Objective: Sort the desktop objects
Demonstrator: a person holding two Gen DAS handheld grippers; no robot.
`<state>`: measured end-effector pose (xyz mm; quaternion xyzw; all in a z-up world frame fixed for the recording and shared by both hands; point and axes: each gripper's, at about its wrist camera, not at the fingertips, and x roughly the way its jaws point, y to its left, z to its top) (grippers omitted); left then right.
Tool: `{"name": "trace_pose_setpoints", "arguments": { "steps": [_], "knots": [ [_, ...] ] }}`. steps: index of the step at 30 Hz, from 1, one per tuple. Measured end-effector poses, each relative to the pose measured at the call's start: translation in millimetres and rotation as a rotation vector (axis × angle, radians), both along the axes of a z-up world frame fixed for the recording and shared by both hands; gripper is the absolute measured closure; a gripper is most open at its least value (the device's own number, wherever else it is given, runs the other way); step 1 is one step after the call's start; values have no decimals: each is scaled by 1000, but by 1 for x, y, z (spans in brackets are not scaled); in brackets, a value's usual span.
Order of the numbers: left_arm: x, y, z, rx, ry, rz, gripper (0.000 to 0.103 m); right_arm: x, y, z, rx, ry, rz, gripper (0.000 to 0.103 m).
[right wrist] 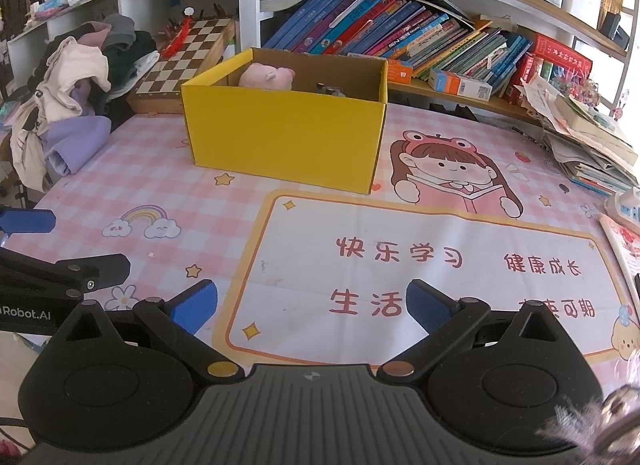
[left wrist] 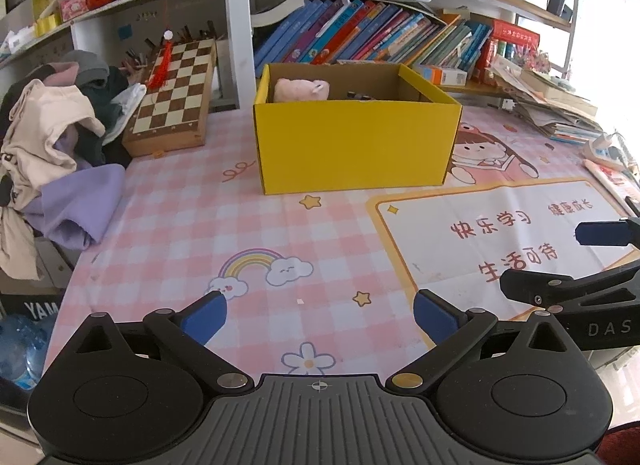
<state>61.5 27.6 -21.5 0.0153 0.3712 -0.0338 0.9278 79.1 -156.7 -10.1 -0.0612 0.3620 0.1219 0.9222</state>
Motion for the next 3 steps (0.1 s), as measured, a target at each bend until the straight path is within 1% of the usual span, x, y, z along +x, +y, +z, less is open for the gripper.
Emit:
{"name": "trace_pose_setpoints", "arguments": {
  "steps": [3],
  "knots": [
    [1,0,-1,1,5,0,2,1,0,0,-1,2,-1,0]
  ]
}}
